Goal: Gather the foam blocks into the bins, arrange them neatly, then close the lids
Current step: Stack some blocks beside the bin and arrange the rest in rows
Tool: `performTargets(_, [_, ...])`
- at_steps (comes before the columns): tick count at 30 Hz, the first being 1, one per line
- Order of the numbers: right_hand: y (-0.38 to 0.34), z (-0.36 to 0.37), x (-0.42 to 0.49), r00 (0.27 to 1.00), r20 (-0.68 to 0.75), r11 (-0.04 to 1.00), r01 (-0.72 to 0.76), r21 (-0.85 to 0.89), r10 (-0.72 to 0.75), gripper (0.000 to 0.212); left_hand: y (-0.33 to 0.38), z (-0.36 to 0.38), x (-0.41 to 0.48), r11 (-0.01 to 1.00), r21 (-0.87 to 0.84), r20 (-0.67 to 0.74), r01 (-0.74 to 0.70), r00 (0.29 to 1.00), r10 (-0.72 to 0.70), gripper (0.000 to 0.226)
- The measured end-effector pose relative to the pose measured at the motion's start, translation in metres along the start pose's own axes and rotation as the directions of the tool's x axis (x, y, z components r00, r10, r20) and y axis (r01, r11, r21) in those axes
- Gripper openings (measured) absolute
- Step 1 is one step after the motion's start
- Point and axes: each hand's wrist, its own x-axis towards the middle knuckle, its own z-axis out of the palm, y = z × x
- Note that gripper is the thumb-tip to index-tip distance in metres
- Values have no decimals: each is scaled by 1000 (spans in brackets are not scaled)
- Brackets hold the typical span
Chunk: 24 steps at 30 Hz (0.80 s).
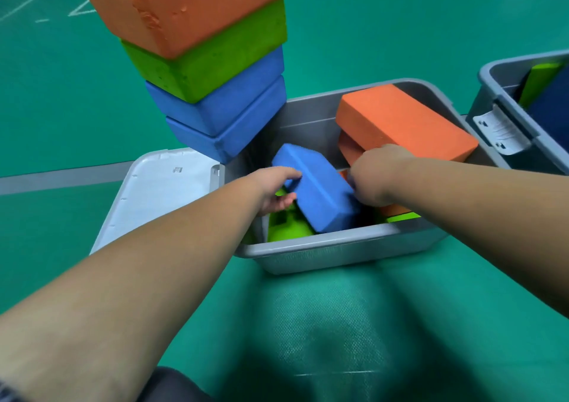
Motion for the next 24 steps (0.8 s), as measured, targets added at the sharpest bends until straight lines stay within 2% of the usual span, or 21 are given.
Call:
performTargets(2, [2, 3, 5, 995, -86, 987, -38, 157, 52, 34, 1, 5, -2, 998, 57, 103, 11, 995, -17, 34])
performTargets(4, [3, 7, 10, 979, -176, 941, -37, 338, 102, 41, 2, 12, -1, 993, 112, 161, -47, 986, 29, 18])
performTargets(5, [2, 7, 12, 974, -195, 918, -32, 394, 117, 46, 2, 14, 0, 989, 127, 188, -81, 980, 57, 18])
performTargets(6, [1, 6, 12, 974, -188, 907, -40, 419, 130, 54, 4, 16, 0, 983, 136, 221, -121, 971, 89, 31])
performTargets(8, [-2, 3, 8, 984, -128, 934, -68, 352, 120, 69, 5, 12, 1, 955, 213, 276, -207, 950, 144, 64])
performTargets(10, [-7, 4, 4, 993, -87, 983, -66, 173, 82, 77, 3, 4, 2, 891, 365, 279, -269, 945, 171, 69])
performTargets(13, [-15, 10, 3, 992, -108, 996, -59, 60, 65, 76, -1, -10, 7, 702, 638, 278, -317, 945, 173, 64])
performTargets(14, [-15, 10, 3, 989, -129, 997, -59, 59, 66, 76, -2, -13, 9, 604, 732, 265, -314, 949, 172, 61])
performTargets(16, [-14, 9, 6, 983, -180, 999, -21, 51, 30, 82, -2, -18, 14, 332, 904, 215, -269, 958, 192, 49])
performTargets(18, [-11, 9, 8, 978, -205, 996, 53, 78, -36, 90, -5, -22, 23, 99, 974, 176, -202, 958, 225, 41])
performTargets(19, [-10, 9, 10, 977, -200, 991, 92, 99, -71, 91, -5, -24, 27, 22, 983, 172, -181, 959, 223, 40])
performTargets(21, [-10, 11, 13, 980, -153, 985, 140, 104, -123, 84, -5, -26, 34, -56, 985, 169, -161, 964, 205, 37])
performTargets(24, [-12, 10, 16, 986, -94, 976, 152, 158, -138, 79, -3, -24, 45, -67, 985, 169, -159, 965, 201, 29])
